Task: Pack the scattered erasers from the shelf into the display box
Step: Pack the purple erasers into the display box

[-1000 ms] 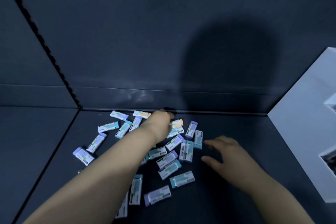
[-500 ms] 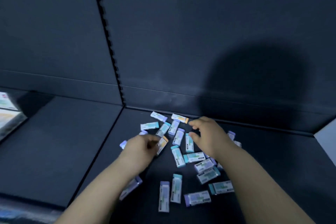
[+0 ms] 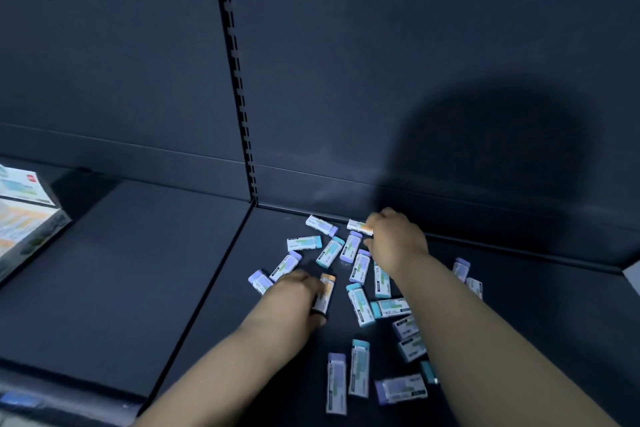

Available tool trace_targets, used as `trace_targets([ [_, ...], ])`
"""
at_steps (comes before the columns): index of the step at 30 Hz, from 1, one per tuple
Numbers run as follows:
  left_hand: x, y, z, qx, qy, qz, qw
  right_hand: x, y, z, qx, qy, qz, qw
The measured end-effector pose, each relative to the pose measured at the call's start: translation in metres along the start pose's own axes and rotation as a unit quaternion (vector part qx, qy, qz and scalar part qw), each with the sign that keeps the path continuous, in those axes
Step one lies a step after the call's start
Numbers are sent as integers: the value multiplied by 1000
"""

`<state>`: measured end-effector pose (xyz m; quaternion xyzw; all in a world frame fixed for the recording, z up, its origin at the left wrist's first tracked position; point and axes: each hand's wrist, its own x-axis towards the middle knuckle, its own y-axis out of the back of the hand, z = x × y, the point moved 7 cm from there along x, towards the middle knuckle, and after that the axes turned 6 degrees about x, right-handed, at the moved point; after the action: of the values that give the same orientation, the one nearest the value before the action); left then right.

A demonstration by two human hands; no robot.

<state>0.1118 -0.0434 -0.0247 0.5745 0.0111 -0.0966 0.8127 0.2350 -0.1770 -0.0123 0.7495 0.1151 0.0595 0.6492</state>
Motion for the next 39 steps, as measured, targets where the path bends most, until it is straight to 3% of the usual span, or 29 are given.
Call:
trace_targets([
  [6, 4, 1, -1, 9, 2, 4, 1000, 0, -1, 7, -17, -21, 39, 999],
  [8, 5, 1, 0, 13, -4, 3, 1000, -5, 7, 17, 58, -33, 75, 995],
  [11, 6, 1, -1, 20, -15, 5, 1000, -25, 23, 24, 243, -19, 122, 962],
  [14, 4, 0, -1, 20, -24, 10, 999, -51, 28, 6, 332, 30, 37, 942],
  [16, 4, 0, -1, 22, -29, 10, 999, -66, 18, -16, 297, 66, -66, 950],
  [18, 5, 0, -1, 30, -34, 4, 999, -73, 5, -31, 209, 109, -105, 966],
  [25, 16, 5, 1, 102, -102, -31, 989, -70, -2, -38, 164, 100, -14, 981],
  [32, 25, 5, 3, 105, -137, -66, 983, -87, -8, -32, 93, 117, -92, 984],
  [39, 27, 7, -8, 96, -118, -74, 986, -88, -14, -43, 52, 121, -70, 989],
])
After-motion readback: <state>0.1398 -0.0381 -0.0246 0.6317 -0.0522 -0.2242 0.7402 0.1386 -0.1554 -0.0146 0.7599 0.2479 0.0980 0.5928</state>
